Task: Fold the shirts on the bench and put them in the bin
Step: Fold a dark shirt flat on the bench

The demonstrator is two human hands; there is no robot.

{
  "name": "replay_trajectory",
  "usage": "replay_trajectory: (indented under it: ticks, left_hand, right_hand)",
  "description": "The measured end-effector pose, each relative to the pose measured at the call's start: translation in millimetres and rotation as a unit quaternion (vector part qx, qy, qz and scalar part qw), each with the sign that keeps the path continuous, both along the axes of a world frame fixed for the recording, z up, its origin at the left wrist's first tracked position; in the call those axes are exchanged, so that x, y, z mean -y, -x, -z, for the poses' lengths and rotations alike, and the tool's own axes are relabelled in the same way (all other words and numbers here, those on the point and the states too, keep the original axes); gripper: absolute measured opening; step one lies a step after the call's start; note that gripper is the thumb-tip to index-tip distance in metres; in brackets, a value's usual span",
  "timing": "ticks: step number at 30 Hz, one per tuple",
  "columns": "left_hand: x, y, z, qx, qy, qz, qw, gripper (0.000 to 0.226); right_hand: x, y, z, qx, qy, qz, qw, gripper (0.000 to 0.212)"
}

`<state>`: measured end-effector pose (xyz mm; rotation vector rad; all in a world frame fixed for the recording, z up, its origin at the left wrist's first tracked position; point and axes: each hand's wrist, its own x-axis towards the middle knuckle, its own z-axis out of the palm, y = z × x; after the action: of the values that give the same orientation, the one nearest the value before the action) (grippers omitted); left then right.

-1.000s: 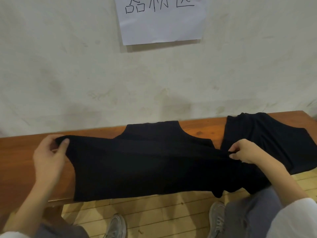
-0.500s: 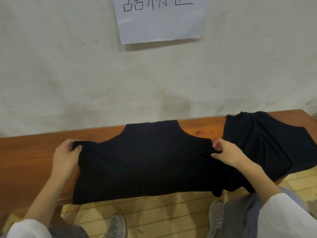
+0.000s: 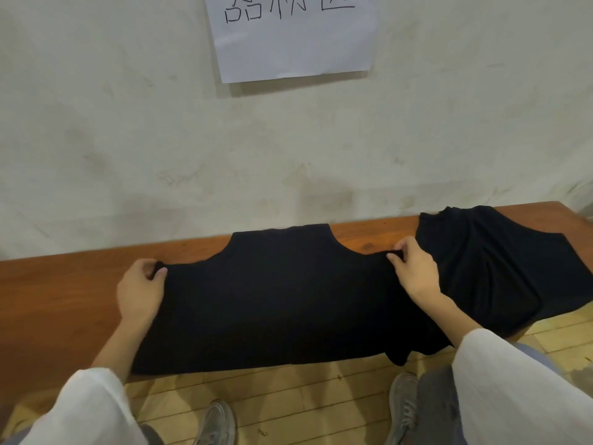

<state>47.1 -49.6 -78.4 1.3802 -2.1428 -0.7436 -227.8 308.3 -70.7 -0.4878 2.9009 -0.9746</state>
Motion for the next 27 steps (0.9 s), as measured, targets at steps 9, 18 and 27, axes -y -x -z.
replay_trajectory:
  ticks: [9, 18, 27]
  left_hand:
    - [-59.1, -66.7, 20.3, 0.116, 0.029, -0.009, 0.993, 0.025]
    - [-88.2, -74.6, -5.4, -0.072, -0.143, 0.003, 0.987, 0.024]
    - [-101.5, -115.8, -4.5, -0.128, -0.401, -0.088, 0.903, 0.029]
  right_hand:
    - [-35.5, -46.9, -4.6, 0.156, -0.072, 0.024, 0.985, 0.043]
    - [-43.8, -90.3, -7.6, 0.088, 0.089, 0.018, 0.992, 0.019]
    - [-70.5, -67.2, -8.0, 0.104, 0.022, 0.022, 0.994, 0.019]
